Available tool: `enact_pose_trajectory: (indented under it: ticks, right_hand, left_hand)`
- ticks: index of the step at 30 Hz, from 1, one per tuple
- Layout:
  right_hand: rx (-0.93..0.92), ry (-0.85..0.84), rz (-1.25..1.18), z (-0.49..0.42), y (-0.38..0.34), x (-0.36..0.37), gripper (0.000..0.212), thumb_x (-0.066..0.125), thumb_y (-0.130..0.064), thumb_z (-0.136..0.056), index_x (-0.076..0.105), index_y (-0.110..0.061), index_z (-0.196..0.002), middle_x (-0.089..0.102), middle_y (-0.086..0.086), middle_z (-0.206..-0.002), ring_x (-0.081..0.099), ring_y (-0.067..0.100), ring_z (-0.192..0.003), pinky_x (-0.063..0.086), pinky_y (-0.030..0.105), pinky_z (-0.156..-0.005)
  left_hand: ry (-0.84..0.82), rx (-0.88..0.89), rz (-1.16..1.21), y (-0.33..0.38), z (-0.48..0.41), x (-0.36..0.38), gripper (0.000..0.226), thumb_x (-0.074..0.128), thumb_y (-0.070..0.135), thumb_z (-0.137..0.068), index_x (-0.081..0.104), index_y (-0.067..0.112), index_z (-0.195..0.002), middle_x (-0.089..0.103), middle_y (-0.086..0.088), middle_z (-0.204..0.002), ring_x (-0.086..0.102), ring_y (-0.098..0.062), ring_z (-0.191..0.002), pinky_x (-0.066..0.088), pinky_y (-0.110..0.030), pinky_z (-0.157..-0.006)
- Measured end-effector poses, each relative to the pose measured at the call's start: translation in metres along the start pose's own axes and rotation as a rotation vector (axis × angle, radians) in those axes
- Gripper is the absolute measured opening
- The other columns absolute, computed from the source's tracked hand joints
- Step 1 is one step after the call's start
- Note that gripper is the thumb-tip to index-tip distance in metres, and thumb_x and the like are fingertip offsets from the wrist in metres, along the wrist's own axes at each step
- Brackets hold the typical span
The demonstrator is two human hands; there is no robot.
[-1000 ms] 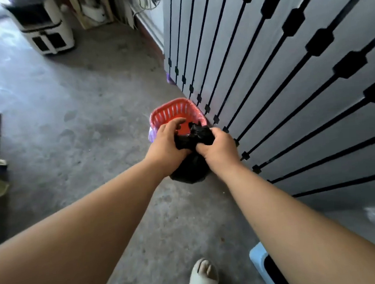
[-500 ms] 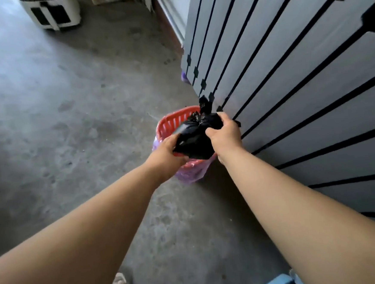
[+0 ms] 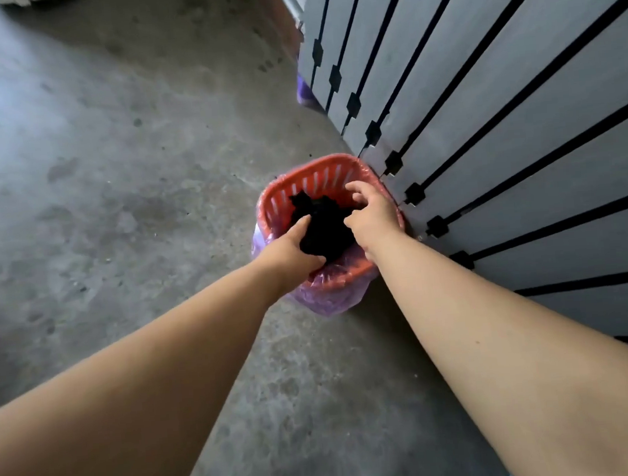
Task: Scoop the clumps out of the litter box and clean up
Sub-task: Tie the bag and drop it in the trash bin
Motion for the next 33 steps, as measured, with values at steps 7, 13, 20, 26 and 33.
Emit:
enact_pose_trajectory:
  ticks: [7, 13, 20, 26, 33]
  right_hand:
    - [0.045, 0.070, -0.045, 0.017, 0.005, -0.010, 0.065, 0.045, 0.014, -0.076, 0.058, -0.036, -0.116, 0.053, -0.007, -0.118, 0.051, 0.016, -0.112, 0.047, 0.034, -0.097]
    - [0.036, 0.047, -0.155, 0.061, -0.025, -0.031, 0.056, 0.051, 0.013, -0.078, 0.062, -0.029, -0.114, 0.054, -0.001, -0.112, 0.052, 0.014, -0.101, 0.044, 0.023, -0.081]
    - [-0.007, 0.063, -0.154, 0.147, -0.064, -0.073, 0.049, 0.054, 0.009, -0.080, 0.060, -0.021, -0.118, 0.053, -0.002, -0.103, 0.050, 0.009, -0.084, 0.046, 0.022, -0.078]
    - [0.012, 0.144, -0.208, 0.229, -0.059, -0.127, 0.041, 0.058, 0.003, -0.081, 0.061, -0.018, -0.116, 0.057, -0.010, -0.084, 0.053, 0.004, -0.072, 0.047, 0.016, -0.072]
    - [0.141, 0.308, -0.269, 0.350, 0.004, -0.188, 0.039, 0.060, 0.003, -0.083, 0.061, -0.017, -0.116, 0.061, -0.002, -0.089, 0.057, 0.012, -0.079, 0.045, 0.014, -0.065]
  left_hand:
    - [-0.014, -0.003, 0.058, 0.005, 0.007, -0.005, 0.085, 0.067, 0.015, -0.083, 0.021, 0.039, -0.149, 0.053, -0.007, -0.138, 0.051, -0.023, -0.126, 0.042, -0.039, -0.107]
    - [0.008, 0.060, 0.069, 0.031, 0.050, -0.018, 0.073, 0.067, 0.008, -0.085, 0.034, 0.025, -0.147, 0.055, 0.000, -0.134, 0.055, -0.010, -0.108, 0.044, -0.023, -0.092]
    - [0.020, 0.148, -0.090, 0.079, 0.131, -0.028, 0.056, 0.067, 0.014, -0.084, 0.050, 0.021, -0.136, 0.056, 0.000, -0.134, 0.057, -0.016, -0.113, 0.042, -0.023, -0.093]
    - [-0.082, 0.250, -0.147, 0.098, 0.200, -0.005, 0.037, 0.068, 0.011, -0.083, 0.063, 0.020, -0.118, 0.061, 0.006, -0.104, 0.058, -0.013, -0.094, 0.043, -0.022, -0.083]
    - [-0.350, 0.338, -0.344, 0.094, 0.279, 0.083, 0.036, 0.067, 0.012, -0.086, 0.062, 0.023, -0.120, 0.060, 0.005, -0.110, 0.057, -0.009, -0.077, 0.043, -0.021, -0.063]
Point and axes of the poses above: each hand's wrist, its own z-axis away from the middle knuckle, its own x-axis out of the palm, y = z × x, the point moved 1 cm from there along -z, towards the middle knuckle
